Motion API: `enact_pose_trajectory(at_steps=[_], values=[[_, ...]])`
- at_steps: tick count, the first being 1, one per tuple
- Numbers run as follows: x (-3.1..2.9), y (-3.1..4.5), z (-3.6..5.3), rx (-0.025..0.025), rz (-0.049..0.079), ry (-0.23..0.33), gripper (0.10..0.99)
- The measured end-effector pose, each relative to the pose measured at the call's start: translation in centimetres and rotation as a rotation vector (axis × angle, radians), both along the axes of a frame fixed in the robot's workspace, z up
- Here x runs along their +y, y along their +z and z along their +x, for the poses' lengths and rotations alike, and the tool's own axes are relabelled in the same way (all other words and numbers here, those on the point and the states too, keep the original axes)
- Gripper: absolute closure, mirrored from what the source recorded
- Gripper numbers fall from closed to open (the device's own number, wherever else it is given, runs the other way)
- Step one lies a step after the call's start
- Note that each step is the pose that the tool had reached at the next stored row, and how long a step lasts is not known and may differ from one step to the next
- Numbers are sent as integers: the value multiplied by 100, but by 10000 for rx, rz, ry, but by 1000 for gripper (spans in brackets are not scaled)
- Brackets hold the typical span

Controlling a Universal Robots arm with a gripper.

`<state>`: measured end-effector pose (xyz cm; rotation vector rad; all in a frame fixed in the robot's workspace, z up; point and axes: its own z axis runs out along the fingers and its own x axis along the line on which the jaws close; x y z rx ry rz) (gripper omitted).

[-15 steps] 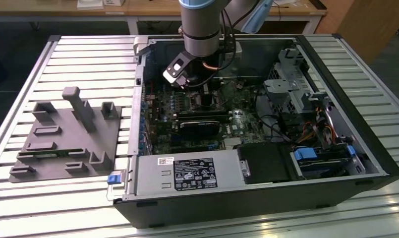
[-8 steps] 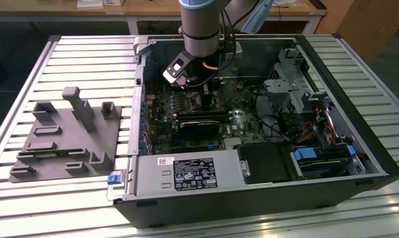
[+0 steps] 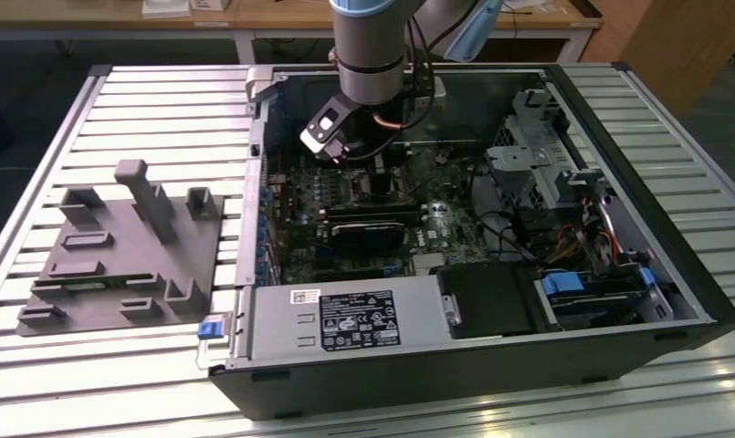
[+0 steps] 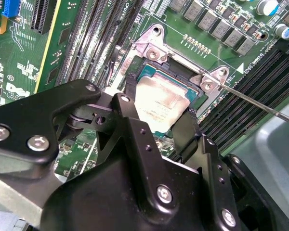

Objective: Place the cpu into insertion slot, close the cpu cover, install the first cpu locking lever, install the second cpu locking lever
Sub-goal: 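Place the cpu into insertion slot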

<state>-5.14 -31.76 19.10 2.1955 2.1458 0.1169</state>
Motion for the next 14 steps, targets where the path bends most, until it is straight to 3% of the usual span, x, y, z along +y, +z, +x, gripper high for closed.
enact_pose_trajectory(at_steps=[14], values=[[11, 1, -3, 4, -6, -1, 545]])
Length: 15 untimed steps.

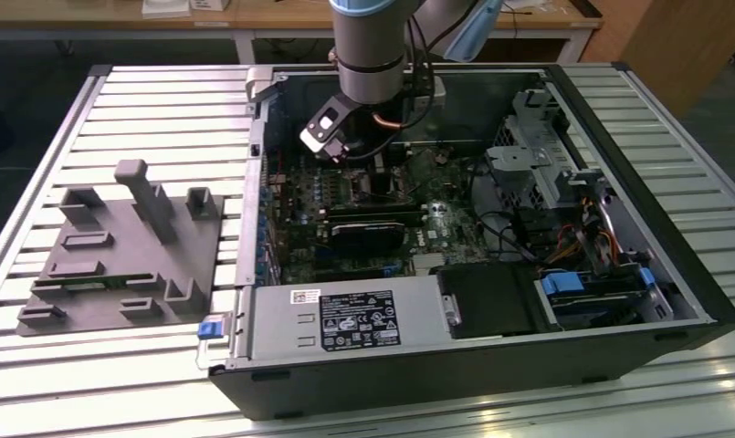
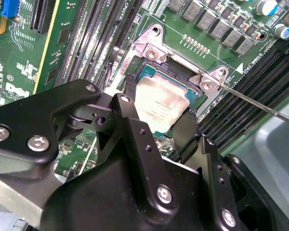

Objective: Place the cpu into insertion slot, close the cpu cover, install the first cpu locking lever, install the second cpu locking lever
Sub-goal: 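Place the cpu into insertion slot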

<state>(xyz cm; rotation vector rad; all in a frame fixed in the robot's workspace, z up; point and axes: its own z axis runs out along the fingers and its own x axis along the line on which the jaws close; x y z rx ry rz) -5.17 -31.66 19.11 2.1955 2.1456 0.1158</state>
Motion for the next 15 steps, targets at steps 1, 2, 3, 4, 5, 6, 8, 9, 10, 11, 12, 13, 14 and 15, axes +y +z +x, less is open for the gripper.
enact_pose_trajectory(at_steps=[1, 2, 3, 4, 5, 6, 8, 9, 10, 11, 12, 13, 14, 15], values=[[2, 0, 0, 1, 0, 0, 545], [4, 0, -1, 0, 1, 1, 545], [5, -1, 0, 0, 2, 2, 545], [5, -1, -1, 0, 3, 2, 545], [5, -2, -1, 1, 1, 2, 545], [5, -4, -1, 1, 1, 1, 545], [5, -8, -1, 2, 0, 1, 545], [5, -11, -1, 2, -1, 1, 545], [5, -13, -1, 2, -1, 1, 545], [5, -14, -1, 2, 0, 1, 545], [5, -15, -1, 1, 0, 1, 545], [5, -16, -1, 0, 1, 1, 545], [5, -16, -1, 0, 2, 1, 545], [5, -16, -1, 0, 1, 1, 545]])
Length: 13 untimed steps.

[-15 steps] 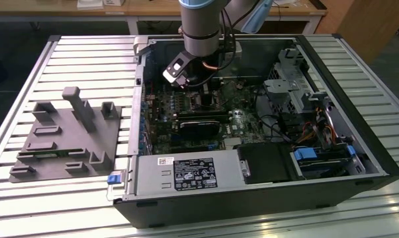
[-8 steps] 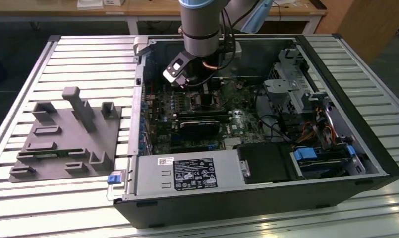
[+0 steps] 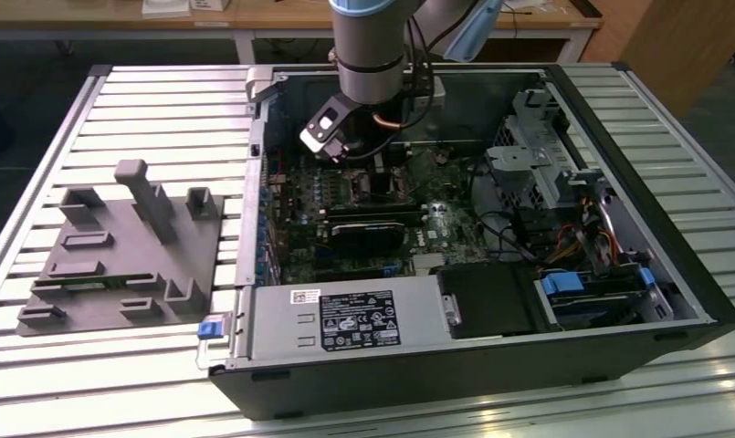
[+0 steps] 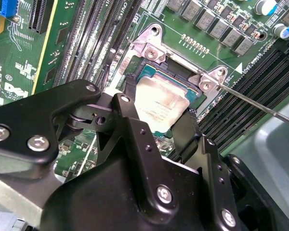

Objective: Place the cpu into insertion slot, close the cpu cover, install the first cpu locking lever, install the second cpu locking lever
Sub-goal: 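Place the cpu into insertion slot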

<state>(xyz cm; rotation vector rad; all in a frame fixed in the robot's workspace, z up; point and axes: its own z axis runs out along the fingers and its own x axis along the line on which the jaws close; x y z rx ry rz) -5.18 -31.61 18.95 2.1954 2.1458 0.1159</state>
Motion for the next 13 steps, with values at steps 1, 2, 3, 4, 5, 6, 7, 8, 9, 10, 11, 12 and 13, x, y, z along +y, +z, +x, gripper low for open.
enact_pose_trajectory(at_steps=[1, 2, 3, 4, 5, 6, 7, 8, 9, 10, 11, 12, 13], values=[[0, 0, 0, 0, 0, 0, 545], [1, -1, 0, -2, 2, 0, 545], [2, -4, 1, -6, 9, 0, 533], [3, -7, 2, -12, 18, 0, 533], [3, -6, 2, -10, 15, 0, 475], [2, -4, 1, -5, 9, 0, 475], [0, -2, 0, -1, 2, -1, 475], [0, -2, 0, -1, 2, 0, 475], [0, -2, 0, -1, 1, 0, 475], [0, 1, 0, 0, 1, 0, 475], [0, 9, 0, 0, 1, 0, 475], [0, 21, 0, 0, 2, 0, 475], [0, 36, 0, -1, 1, -1, 475]])
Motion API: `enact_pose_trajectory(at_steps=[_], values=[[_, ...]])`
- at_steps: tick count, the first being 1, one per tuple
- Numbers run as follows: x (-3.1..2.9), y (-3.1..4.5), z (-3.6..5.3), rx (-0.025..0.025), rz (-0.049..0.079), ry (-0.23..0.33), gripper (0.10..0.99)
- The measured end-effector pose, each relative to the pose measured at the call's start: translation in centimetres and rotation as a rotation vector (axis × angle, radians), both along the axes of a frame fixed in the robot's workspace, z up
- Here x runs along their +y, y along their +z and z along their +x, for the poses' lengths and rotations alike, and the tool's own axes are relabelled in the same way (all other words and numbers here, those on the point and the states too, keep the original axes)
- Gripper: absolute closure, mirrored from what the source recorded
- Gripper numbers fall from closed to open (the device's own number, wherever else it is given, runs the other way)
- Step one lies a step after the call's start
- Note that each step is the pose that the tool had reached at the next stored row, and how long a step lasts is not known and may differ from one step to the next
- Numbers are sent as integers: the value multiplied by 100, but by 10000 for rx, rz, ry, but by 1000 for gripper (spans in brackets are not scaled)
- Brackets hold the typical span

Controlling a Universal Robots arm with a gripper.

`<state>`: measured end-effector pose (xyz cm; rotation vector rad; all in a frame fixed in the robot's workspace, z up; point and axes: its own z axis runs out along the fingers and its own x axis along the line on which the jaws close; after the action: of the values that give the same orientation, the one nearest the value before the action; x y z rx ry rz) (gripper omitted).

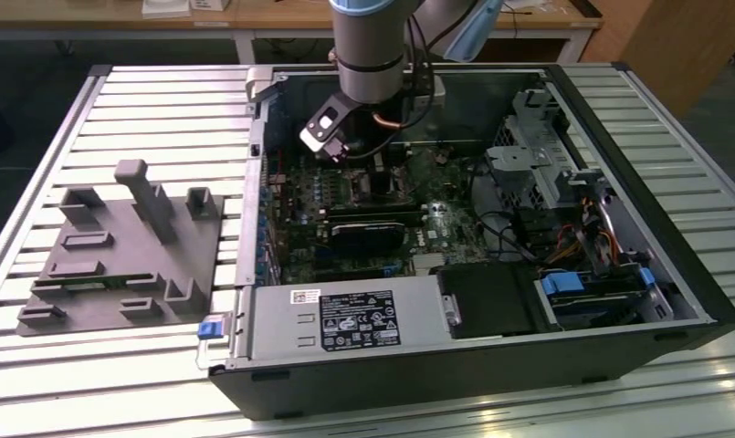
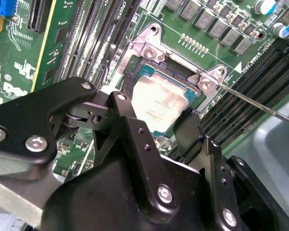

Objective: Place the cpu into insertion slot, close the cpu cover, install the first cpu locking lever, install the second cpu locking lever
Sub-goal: 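Place the cpu into insertion slot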

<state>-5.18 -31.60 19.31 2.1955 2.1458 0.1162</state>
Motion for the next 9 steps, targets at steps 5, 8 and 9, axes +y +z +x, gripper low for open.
enact_pose_trajectory(at_steps=[5, 8, 9], values=[[0, 90, 0, 0, 0, 0, 475], [0, 145, 0, -1, 0, 0, 475], [0, 160, 0, 0, 0, 0, 475]])
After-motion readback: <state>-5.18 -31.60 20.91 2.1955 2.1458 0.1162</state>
